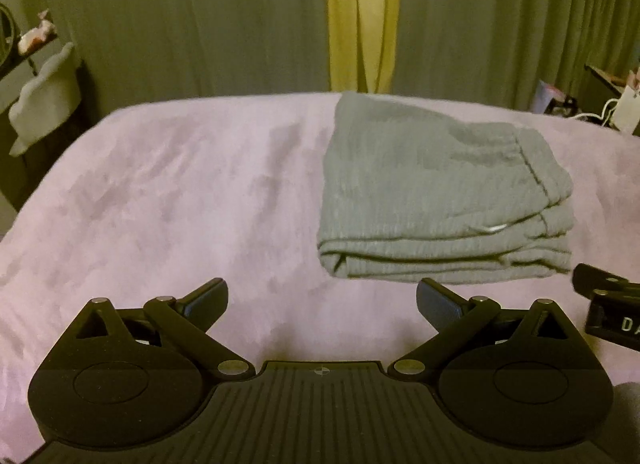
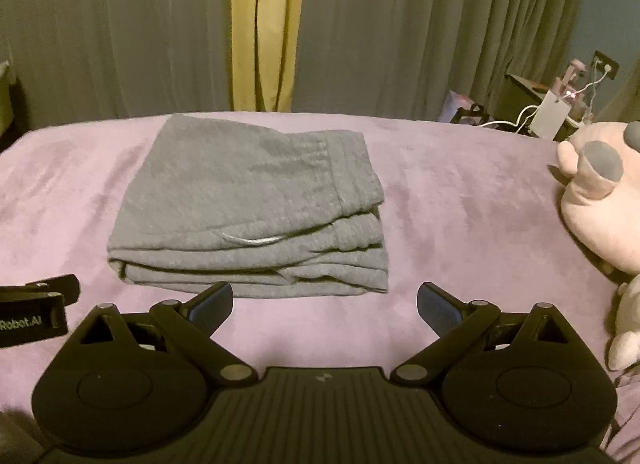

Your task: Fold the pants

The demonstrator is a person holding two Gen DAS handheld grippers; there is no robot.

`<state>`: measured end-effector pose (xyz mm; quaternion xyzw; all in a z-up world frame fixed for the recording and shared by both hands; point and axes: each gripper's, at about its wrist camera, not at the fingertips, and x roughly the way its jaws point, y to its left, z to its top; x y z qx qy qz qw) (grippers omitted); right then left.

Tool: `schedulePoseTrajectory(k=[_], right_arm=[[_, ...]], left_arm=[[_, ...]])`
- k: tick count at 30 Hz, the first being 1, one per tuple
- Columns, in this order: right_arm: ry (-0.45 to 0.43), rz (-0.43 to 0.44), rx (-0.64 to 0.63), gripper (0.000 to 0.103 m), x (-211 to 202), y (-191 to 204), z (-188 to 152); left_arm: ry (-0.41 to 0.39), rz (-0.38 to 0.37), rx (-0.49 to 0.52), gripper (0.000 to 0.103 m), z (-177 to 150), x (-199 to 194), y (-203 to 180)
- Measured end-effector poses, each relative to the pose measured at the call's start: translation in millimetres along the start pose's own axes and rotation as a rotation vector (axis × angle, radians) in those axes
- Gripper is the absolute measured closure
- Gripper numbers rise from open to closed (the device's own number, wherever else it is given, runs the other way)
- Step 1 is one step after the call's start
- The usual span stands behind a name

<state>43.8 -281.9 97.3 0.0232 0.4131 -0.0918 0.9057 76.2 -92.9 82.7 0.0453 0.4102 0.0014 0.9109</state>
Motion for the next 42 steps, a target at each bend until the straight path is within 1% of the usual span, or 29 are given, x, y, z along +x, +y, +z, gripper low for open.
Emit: schedulePoseTrajectory(k=[5, 8, 10, 13, 19, 24, 30, 42], right_arm=[[0.006, 0.013, 0.009, 0.004, -4.3, 1.8, 12.0], [0.015, 0.011, 0.023, 0.004, -2.6, 1.6, 17.7], [0.019, 0.017, 0.033, 0.004, -1.4, 0.9, 20.5], [0.028, 0.015, 0.039, 0.004, 2.2, -0.5, 23.1], [0.038, 0.002, 0.029, 0.004, 10.7, -1.0, 24.2], [0.061, 0.013, 0.040, 0.004, 19.7, -4.1, 26.2], [0.075, 0.022, 0.051, 0.004, 26.1, -6.0, 28.5], [0.085, 0.036, 0.069, 0.004, 35.6, -10.5, 28.4]], left_arm=[[-0.014, -0.019, 0.042, 0.000, 10.6, -10.6, -3.5], [0.013, -0.022, 0.053, 0.000, 19.4, -9.4, -9.3], [0.033, -0.036, 0.048, 0.000, 24.1, -7.6, -12.6], [0.039, -0.044, 0.037, 0.000, 28.5, -3.9, -16.6], [0.069, -0.067, 0.015, 0.000, 30.7, 7.8, -21.3], [0.102, -0.064, 0.009, 0.000, 30.9, 18.5, -23.8], [0.100, -0.051, 0.031, 0.000, 33.4, 22.5, -29.1], [0.122, -0.048, 0.032, 0.000, 35.3, 32.0, -33.3]])
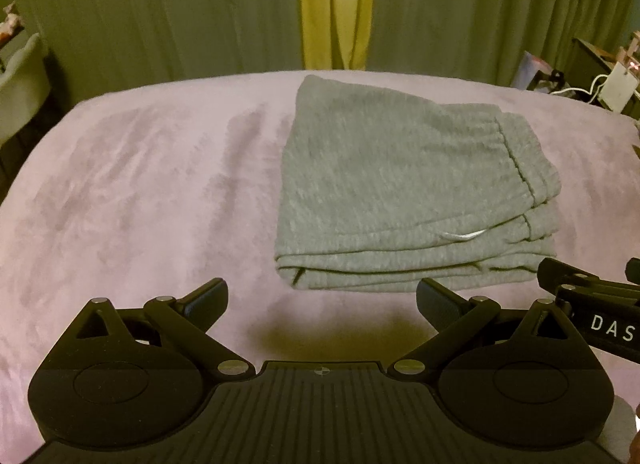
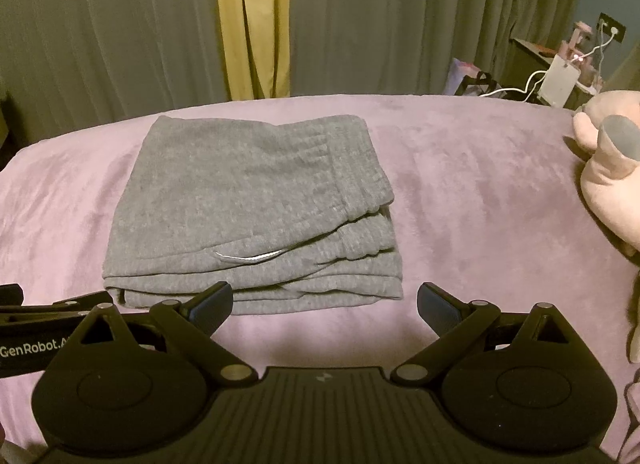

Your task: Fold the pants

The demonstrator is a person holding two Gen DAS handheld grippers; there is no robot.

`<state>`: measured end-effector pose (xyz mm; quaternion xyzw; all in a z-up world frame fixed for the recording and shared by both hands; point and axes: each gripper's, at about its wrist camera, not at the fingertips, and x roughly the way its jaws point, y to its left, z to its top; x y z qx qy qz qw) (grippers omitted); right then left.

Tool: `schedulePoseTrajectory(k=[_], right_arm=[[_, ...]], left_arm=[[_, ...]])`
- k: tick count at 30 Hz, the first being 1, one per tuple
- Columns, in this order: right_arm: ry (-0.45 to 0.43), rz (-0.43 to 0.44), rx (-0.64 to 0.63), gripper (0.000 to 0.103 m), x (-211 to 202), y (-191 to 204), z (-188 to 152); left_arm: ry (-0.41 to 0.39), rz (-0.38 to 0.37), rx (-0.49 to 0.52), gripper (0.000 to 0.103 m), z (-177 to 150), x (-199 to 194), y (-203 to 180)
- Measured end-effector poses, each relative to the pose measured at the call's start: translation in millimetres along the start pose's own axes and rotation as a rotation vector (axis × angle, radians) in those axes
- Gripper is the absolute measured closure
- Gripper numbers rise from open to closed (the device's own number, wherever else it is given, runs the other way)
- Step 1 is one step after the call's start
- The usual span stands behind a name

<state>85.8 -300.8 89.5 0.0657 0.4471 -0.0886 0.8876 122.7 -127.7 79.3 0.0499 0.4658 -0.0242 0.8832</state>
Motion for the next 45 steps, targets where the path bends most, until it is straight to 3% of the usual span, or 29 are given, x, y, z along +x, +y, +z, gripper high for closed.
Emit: schedulePoseTrajectory(k=[45], right_arm=[[0.013, 0.013, 0.032, 0.004, 4.1, -8.7, -6.4]], left_arm=[[0.019, 0.003, 0.027, 0.000, -4.7, 5.0, -8.0]])
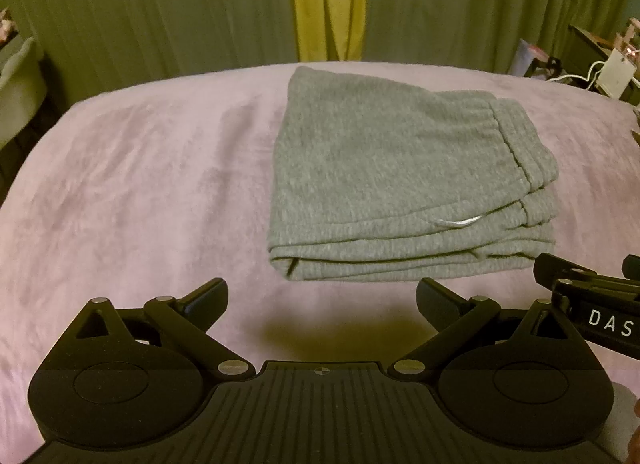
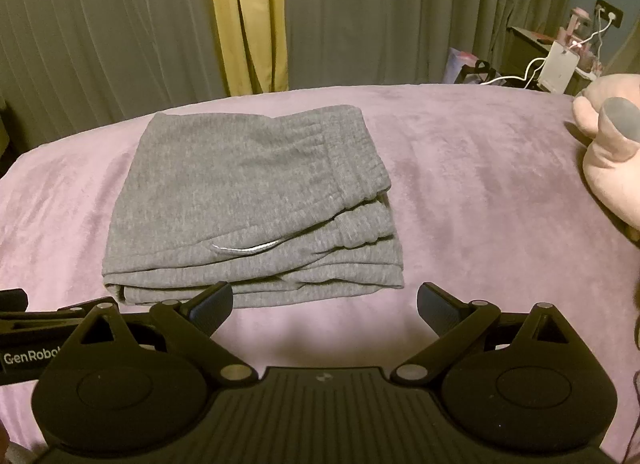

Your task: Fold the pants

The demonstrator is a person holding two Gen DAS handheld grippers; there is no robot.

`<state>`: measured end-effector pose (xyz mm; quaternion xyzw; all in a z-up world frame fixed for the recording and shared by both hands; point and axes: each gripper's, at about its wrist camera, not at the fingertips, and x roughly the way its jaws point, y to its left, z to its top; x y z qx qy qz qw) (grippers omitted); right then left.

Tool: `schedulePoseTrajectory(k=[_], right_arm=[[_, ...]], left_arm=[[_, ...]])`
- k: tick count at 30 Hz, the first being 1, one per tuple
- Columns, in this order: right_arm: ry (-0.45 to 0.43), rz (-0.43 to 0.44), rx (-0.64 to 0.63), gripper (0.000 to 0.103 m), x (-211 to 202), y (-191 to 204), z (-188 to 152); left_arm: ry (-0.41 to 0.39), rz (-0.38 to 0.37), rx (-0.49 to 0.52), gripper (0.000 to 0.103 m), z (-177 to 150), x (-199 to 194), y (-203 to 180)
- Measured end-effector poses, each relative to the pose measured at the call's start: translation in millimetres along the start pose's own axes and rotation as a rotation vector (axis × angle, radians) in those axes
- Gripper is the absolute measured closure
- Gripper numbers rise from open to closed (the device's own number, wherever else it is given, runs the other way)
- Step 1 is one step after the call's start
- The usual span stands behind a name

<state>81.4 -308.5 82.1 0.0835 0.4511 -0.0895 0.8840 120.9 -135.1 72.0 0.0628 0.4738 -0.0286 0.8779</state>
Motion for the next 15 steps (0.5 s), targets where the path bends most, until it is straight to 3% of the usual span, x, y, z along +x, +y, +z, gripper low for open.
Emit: schedulePoseTrajectory(k=[15], right_arm=[[0.012, 0.003, 0.007, 0.004, 3.8, -1.0, -3.0]], left_arm=[[0.009, 0.009, 0.002, 0.000, -0.8, 2.2, -0.1]])
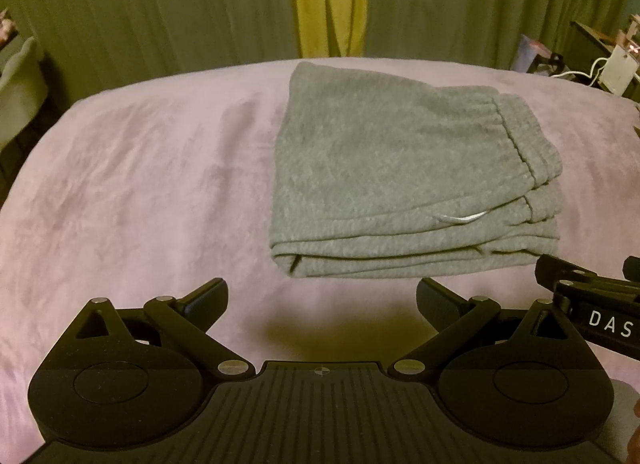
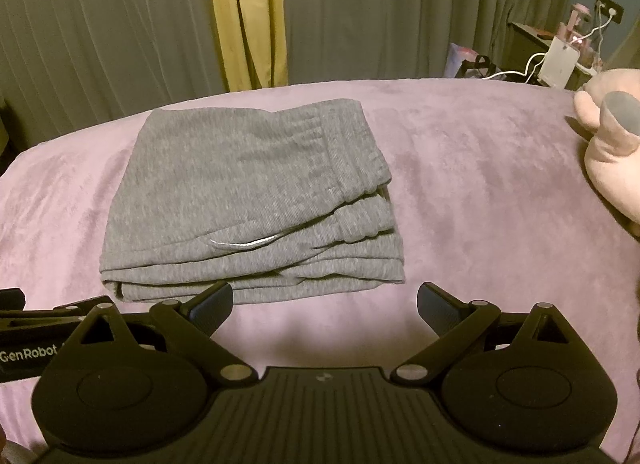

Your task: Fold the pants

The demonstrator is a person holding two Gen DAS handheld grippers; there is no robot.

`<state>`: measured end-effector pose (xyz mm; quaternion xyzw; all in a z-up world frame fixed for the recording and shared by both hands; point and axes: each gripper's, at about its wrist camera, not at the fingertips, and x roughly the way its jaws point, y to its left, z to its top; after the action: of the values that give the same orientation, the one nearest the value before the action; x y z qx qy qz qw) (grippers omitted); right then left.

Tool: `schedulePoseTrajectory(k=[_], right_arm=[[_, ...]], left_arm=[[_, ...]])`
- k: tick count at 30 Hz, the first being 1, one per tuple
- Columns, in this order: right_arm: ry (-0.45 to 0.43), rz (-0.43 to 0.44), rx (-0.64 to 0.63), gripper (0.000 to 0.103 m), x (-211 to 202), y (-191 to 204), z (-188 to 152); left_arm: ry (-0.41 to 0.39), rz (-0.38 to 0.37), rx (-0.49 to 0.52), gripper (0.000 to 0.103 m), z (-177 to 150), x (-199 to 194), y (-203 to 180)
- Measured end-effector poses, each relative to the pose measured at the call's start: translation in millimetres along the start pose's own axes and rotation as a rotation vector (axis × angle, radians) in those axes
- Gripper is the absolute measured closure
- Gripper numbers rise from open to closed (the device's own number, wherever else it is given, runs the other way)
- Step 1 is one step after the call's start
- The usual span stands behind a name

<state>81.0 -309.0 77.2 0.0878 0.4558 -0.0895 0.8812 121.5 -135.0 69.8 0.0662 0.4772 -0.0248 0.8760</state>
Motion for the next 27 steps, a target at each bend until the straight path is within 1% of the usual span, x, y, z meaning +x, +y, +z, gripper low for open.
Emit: schedulePoseTrajectory(k=[17, 27], right_arm=[[0.005, 0.001, 0.009, 0.004, 2.6, -2.2, -1.3], [0.009, 0.000, 0.006, 0.004, 3.0, -1.4, -2.4]], left_arm=[[-0.009, 0.010, 0.009, 0.000, -0.8, -0.9, -1.7], [-0.007, -0.009, -0.005, 0.000, -0.4, -1.1, 0.6]])
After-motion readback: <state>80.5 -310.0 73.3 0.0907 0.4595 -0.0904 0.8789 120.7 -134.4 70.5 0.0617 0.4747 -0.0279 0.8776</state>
